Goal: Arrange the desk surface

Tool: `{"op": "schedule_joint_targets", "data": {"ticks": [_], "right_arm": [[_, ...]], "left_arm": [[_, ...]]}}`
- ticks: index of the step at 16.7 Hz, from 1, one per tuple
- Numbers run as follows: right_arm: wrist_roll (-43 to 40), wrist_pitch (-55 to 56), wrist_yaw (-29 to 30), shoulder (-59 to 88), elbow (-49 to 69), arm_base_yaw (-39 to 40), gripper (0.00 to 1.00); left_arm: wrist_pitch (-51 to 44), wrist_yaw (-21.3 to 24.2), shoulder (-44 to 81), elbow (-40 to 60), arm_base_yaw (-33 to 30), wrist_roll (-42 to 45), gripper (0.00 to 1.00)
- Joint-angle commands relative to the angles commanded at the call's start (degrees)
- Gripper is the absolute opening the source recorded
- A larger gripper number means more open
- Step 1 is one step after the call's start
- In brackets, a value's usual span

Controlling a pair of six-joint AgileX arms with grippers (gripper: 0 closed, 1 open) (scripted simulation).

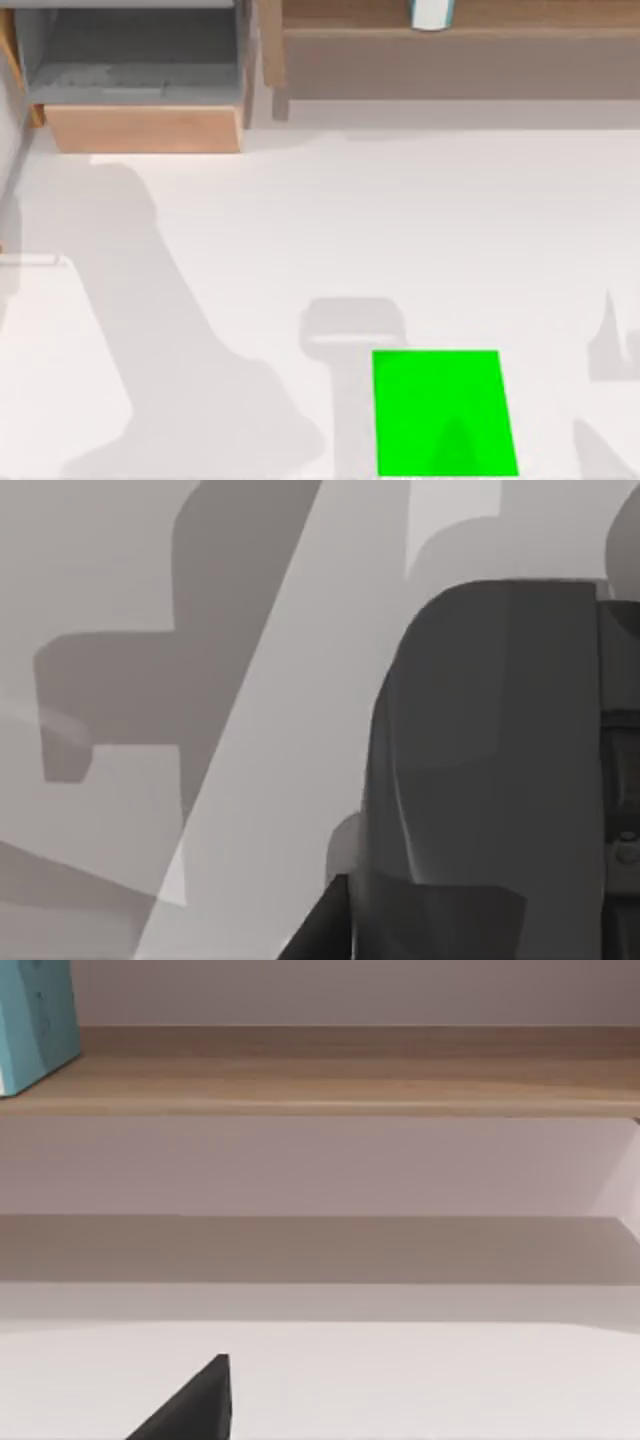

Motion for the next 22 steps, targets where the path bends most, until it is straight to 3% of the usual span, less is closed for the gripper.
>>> {"op": "schedule_joint_targets", "data": {"ticks": [4, 5, 15, 22], "right_arm": [[0.0, 0.0, 0.0, 0.0, 0.0, 0.0, 1.00], [0.0, 0.0, 0.0, 0.0, 0.0, 0.0, 1.00], [0.0, 0.0, 0.0, 0.0, 0.0, 0.0, 1.00], [0.0, 0.0, 0.0, 0.0, 0.0, 0.0, 1.00]], "left_arm": [[0.0, 0.0, 0.0, 0.0, 0.0, 0.0, 0.02], [0.0, 0.0, 0.0, 0.0, 0.0, 0.0, 0.00], [-0.1, -0.2, -0.7, 0.3, 0.2, -0.1, 0.00], [-3.6, -3.5, -13.2, -0.2, -2.4, -6.7, 0.00]]}}
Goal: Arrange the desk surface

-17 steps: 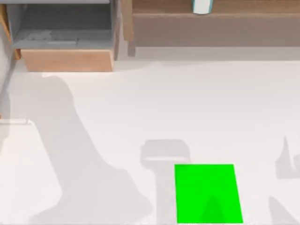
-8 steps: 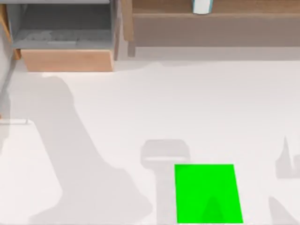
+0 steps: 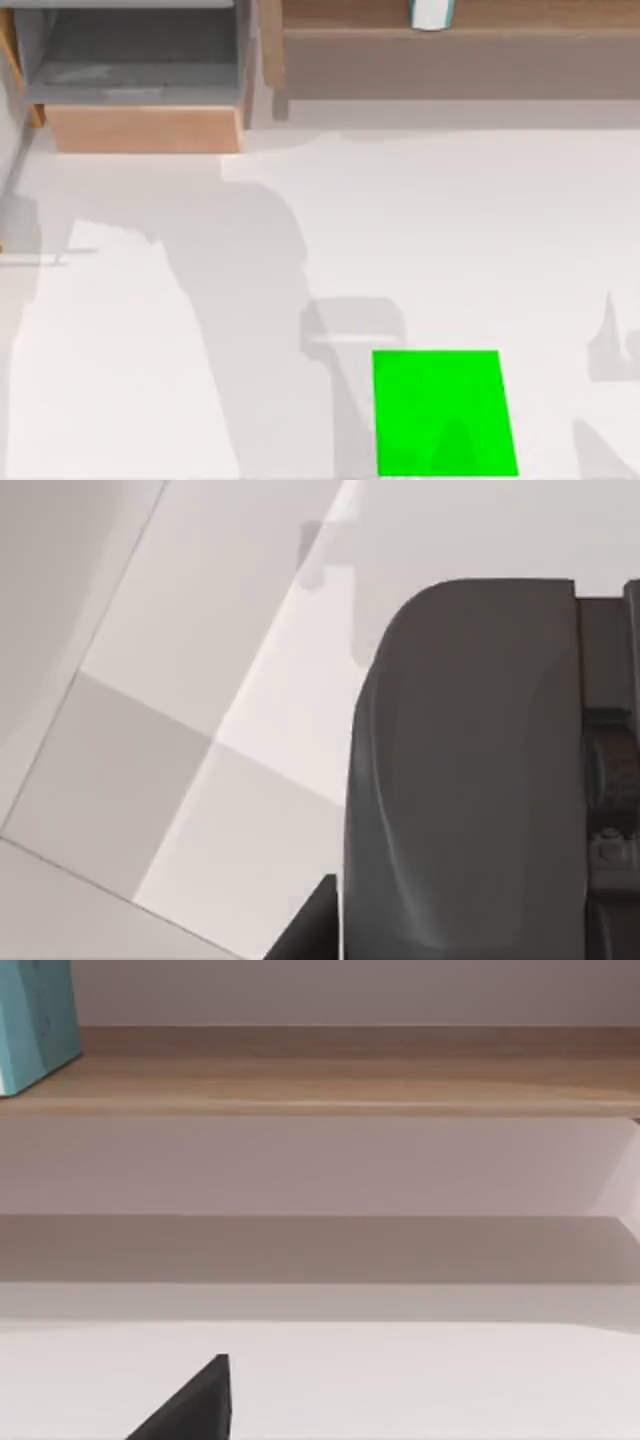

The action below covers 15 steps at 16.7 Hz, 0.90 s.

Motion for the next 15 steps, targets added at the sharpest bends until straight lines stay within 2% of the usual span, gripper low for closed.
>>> {"op": "schedule_joint_targets", "data": {"ticks": [6, 15], "right_arm": [[0.0, 0.0, 0.0, 0.0, 0.0, 0.0, 1.00], [0.0, 0.0, 0.0, 0.0, 0.0, 0.0, 1.00]], "left_arm": [[-1.7, -3.0, -12.4, -5.3, -13.0, -11.5, 0.00], [4.6, -3.8, -16.4, -20.2, -45.7, -33.1, 0.00]]}}
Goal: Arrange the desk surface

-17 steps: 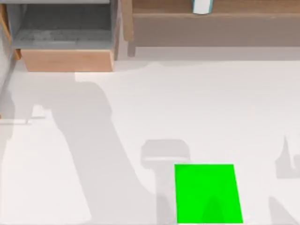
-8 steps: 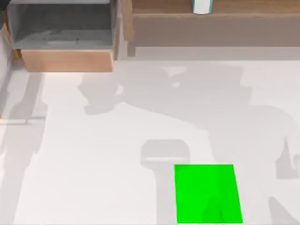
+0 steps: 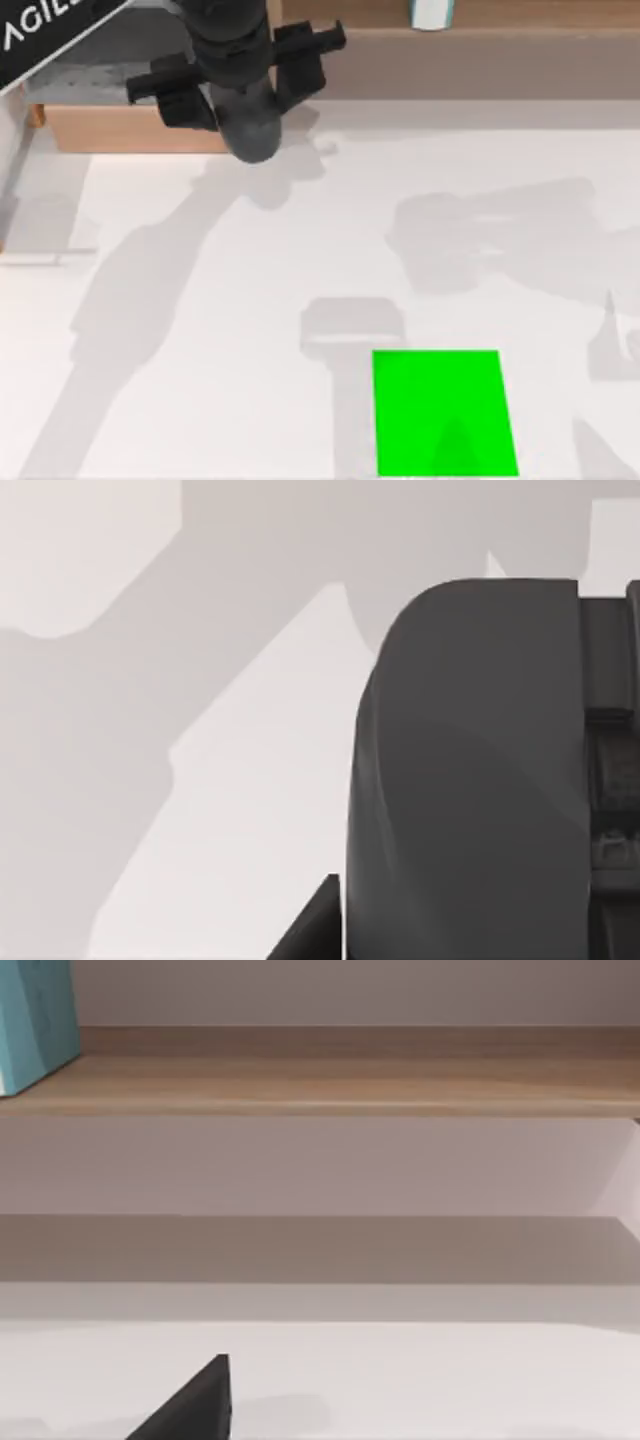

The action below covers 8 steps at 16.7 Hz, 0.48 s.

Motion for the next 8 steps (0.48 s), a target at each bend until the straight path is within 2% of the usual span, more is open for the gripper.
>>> {"op": "schedule_joint_targets", "data": {"ticks": [4, 8], "right_arm": [[0.0, 0.0, 0.0, 0.0, 0.0, 0.0, 1.00], [0.0, 0.0, 0.0, 0.0, 0.0, 0.0, 1.00]], "left_arm": [[4.4, 0.7, 2.2, -7.4, -14.4, -8.8, 0.00], [8.3, 1.6, 5.0, -13.5, -25.7, -15.4, 0.00]]}}
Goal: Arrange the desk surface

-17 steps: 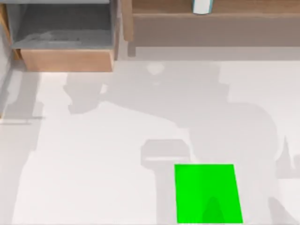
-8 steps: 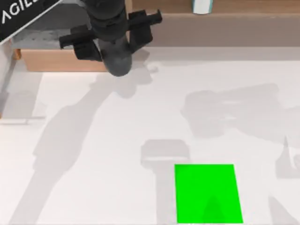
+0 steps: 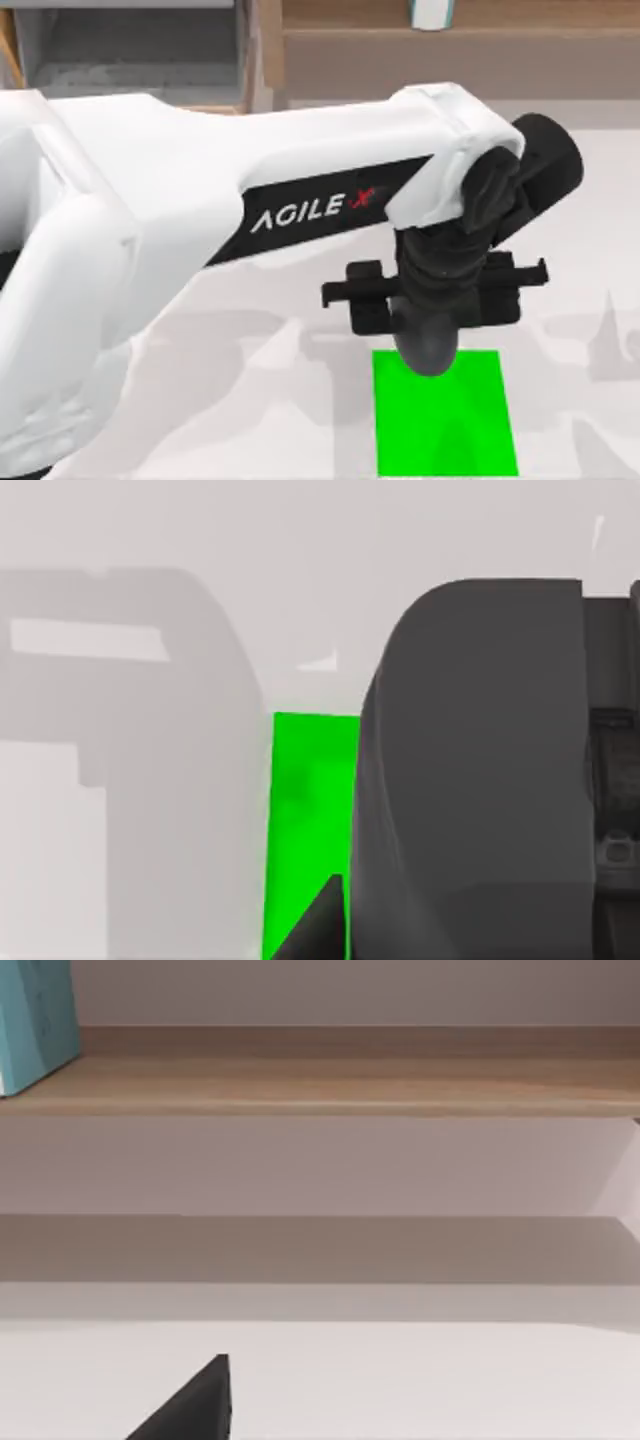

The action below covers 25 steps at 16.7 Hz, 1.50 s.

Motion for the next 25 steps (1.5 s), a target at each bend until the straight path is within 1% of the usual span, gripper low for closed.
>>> {"op": "schedule_joint_targets", "data": {"ticks": [2, 5, 25], "right_arm": [[0.0, 0.0, 0.0, 0.0, 0.0, 0.0, 1.00], [0.0, 0.0, 0.0, 0.0, 0.0, 0.0, 1.00], [0.0, 0.0, 0.0, 0.0, 0.0, 0.0, 1.00]], "left_arm": [[1.4, 0.4, 1.1, -2.1, -3.7, -2.2, 0.00], [2.4, 0.7, 2.0, -3.6, -6.2, -3.6, 0.00], [3.2, 0.6, -0.3, -1.8, -6.1, -3.5, 0.00]]}}
